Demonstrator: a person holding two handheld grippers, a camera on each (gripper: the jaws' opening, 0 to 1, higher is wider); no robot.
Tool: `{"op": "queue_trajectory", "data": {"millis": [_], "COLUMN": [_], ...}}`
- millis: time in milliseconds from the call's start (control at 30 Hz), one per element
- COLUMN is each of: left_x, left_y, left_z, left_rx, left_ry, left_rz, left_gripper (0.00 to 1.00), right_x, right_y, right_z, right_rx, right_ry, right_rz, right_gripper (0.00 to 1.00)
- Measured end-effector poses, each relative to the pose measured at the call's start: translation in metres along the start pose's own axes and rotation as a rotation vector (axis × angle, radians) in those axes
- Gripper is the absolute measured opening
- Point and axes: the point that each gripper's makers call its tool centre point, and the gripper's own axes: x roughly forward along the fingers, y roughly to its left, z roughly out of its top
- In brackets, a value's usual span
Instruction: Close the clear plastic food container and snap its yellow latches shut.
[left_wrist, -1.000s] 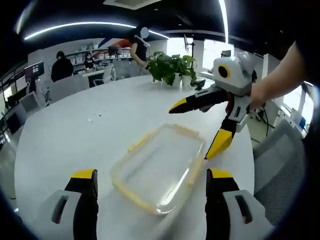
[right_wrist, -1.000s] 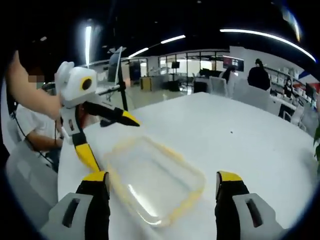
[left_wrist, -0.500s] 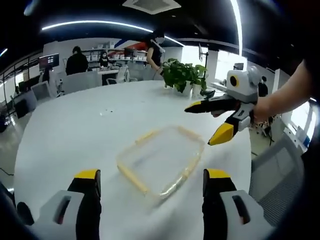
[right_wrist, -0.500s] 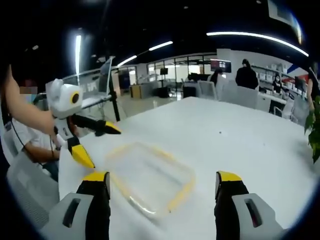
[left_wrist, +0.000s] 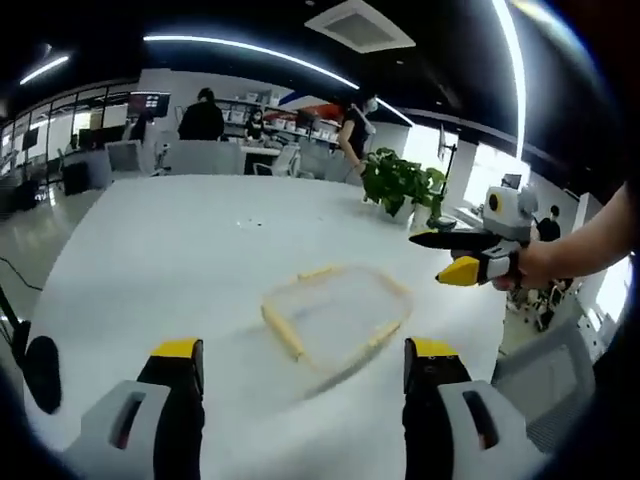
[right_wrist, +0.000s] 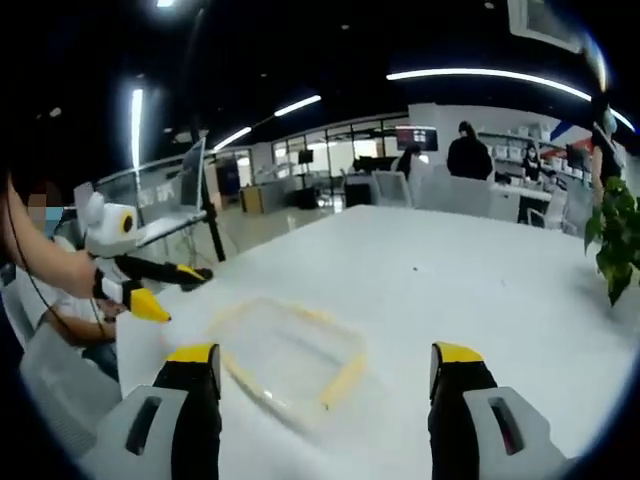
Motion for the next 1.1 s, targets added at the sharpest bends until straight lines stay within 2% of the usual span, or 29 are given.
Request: {"op": "queue_trajectory", "data": {"millis": [300,567,1100], "left_x": [-0.019,-0.031,-0.050], "left_y": [0.001,0.004,-0.006], "left_z": [-0.001,-0.007,-0.012], "left_rx": [-0.019,-0.022,-0.077], "left_ry": [-0.020,-0.037,-0.066], "left_rz": [0.030,0.059,0.053], "left_gripper": [0.81,0.82,0.81], "right_x": [-0.020,-0.041,-0.072], "right_y": [-0.010,-0.012,-0.015], "right_z": [0.003,-0.005,-0.006], "right_rx": [0.024,0.031,0.056], "right_ry": [-0.042,-0.036,-0.055], "right_rz": [-0.060,-0.078,-0.111], "right_gripper": [0.85,0.85,0.86]}}
